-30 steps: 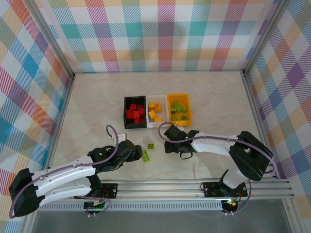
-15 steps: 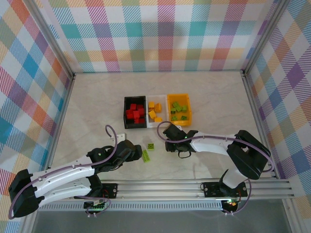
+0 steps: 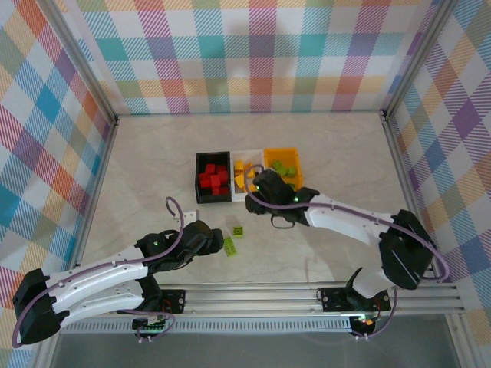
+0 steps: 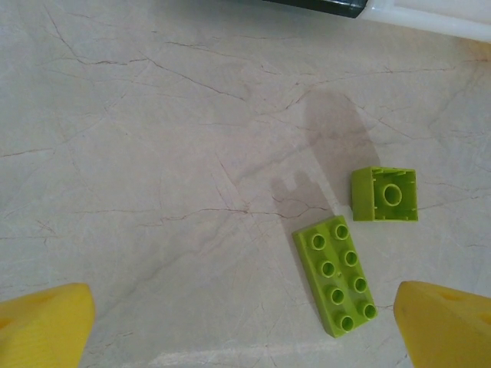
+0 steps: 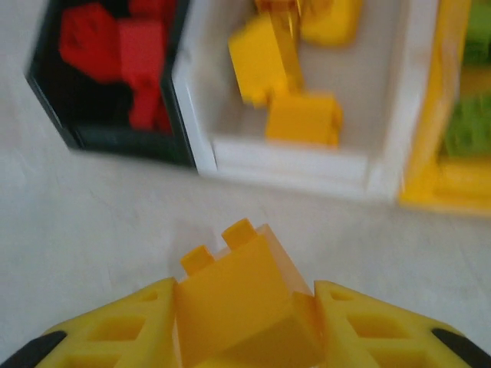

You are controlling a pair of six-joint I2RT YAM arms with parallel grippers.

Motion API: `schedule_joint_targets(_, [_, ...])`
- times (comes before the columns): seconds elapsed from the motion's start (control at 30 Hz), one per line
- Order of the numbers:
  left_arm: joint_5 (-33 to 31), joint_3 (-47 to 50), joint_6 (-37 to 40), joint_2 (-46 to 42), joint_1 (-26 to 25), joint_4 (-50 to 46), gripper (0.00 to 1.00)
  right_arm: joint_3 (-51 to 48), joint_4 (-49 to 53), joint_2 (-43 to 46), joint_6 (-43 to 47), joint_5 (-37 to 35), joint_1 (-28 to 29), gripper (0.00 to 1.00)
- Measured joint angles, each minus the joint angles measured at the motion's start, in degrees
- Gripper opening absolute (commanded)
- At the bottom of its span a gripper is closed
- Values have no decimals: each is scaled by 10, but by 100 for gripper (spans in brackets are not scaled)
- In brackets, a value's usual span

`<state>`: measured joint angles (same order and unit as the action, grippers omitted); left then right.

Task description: Sort the legos into containers by color

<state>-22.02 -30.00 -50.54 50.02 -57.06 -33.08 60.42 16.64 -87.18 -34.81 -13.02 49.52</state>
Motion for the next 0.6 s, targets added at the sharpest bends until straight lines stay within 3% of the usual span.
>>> schedule_joint_targets(0.2, [0,-14,7,21,0,-6,100,140,6,-149,22,2,-54,48])
schedule_joint_targets(0.27, [-1,-25,10,33,0,-11,100,177,14,-188,25,3,-66,65])
schedule_joint_targets(0.33, [-1,-38,16,46,0,-13,100,209,23,-218,29,5,-77,75])
schedule_joint_targets(0.47, [-1,-66,34,81,0,-10,100,220,28,-217,37,15,-83,80])
schedule_joint_targets(0.6, [5,-101,58,149,0,9,100,139,18,-124,37,17,-83,83])
